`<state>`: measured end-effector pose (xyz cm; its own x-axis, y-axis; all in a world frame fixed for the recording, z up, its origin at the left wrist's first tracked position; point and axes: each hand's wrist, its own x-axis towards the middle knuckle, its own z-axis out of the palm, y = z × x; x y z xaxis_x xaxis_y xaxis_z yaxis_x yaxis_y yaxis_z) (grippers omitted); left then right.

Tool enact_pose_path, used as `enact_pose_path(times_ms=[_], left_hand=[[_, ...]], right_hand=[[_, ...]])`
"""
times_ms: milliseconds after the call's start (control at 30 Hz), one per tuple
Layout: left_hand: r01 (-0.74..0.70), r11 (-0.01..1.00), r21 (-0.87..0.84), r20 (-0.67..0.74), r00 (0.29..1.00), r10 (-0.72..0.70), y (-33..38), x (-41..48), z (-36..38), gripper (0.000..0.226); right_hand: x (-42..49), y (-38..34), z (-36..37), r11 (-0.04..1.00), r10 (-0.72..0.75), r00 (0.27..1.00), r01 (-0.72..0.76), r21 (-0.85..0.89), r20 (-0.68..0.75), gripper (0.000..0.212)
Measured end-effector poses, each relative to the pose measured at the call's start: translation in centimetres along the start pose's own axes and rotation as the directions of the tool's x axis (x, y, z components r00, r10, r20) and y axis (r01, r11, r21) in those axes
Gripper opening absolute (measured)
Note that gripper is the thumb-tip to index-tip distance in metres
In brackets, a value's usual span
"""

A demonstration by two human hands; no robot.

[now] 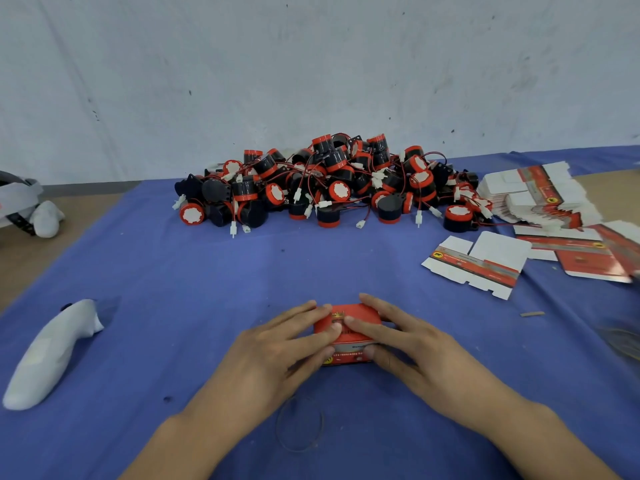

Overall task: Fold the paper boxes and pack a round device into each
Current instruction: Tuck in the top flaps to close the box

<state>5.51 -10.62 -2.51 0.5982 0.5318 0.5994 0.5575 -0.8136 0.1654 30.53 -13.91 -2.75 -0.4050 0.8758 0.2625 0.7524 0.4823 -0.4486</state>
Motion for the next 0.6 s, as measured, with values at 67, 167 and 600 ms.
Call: enact_pose_path(times_ms=[67,167,600], left_hand=[[0.099,0.989,-0.112,0.042,0.995,-0.095,0.0,-0.3,0.3,0.032],[0.335,0.855,-0.396,0.109,0.942,-0.318,0.6,0.3,0.6,0.031],[0.386,0.397,-0.833,-0.012,0.705,-0.709,11.7,8.1,4.1,0.021]], right_hand=[[0.1,0.3,0.2,0.993,0.021,0.999,-0.018,0.115,-0.026,0.042],[0.6,0.2,0.3,0.943,0.082,0.992,-0.047,0.329,-0.093,0.036],[-0.4,-4.5,-1.8,0.430,0.631,0.713,0.006,0.903,-0.306,0.019]])
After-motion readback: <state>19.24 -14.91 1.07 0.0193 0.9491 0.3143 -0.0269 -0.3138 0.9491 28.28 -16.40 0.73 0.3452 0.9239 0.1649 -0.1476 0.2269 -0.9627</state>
